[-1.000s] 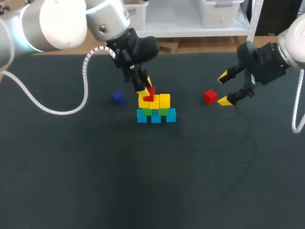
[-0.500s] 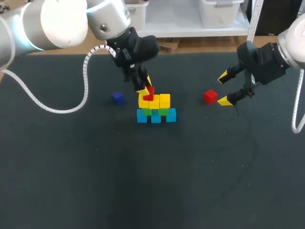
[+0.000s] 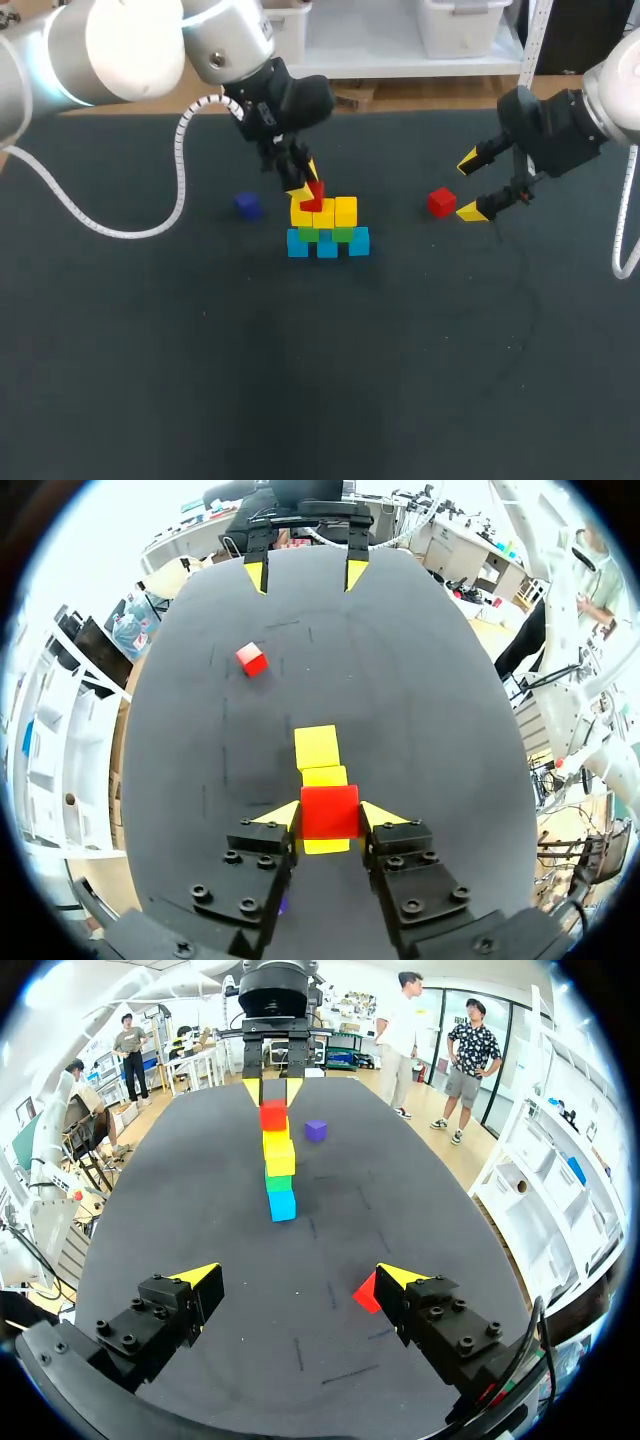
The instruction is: Place the blue cubes, place green cubes on the blue cubes, place the yellow cubes on the green cubes, then place the red cubes on the yellow cubes, and place purple cube on the red cubes.
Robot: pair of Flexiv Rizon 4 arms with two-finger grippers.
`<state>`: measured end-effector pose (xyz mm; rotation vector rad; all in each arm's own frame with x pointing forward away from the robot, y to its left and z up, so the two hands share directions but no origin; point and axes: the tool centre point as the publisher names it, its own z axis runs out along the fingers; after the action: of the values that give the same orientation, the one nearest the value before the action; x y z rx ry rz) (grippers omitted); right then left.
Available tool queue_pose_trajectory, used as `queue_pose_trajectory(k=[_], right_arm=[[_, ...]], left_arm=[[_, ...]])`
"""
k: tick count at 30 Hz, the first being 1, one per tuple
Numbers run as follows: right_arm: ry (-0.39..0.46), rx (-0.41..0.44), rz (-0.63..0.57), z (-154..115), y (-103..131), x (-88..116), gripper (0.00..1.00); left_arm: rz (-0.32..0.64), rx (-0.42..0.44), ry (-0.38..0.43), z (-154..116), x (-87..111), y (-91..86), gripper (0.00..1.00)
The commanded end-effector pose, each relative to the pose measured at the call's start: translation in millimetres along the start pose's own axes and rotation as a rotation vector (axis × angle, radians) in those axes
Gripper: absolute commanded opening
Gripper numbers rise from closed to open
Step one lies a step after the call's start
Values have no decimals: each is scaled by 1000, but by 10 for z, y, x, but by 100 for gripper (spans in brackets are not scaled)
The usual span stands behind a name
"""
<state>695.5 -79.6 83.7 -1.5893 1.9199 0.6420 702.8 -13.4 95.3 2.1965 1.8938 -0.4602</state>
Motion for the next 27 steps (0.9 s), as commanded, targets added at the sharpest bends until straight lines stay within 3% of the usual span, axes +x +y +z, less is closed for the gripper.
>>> queue_pose_trajectory(k=[1,3,16,21,23,27], right_arm=[[-3,-2,-1,5,-7,3,100],[-3,-2,-1,5,-7,3,100],[-3,-2,-1,5,-7,3,100],[-3,-2,-1,5,-7,3,100],[-3,-2,-1,5,-7,3,100],[-3,-2,-1,5,-7,3,100]], left_arm=[[-3,3,2,-1,3,9,19],[-2,3,2,0,4,6,25],[-5,2,2,7,5,3,33],[-7,3,3,7,5,5,47],[-9,3,3,7,5,5,67],[-11,2,-1,0,3,5,85]])
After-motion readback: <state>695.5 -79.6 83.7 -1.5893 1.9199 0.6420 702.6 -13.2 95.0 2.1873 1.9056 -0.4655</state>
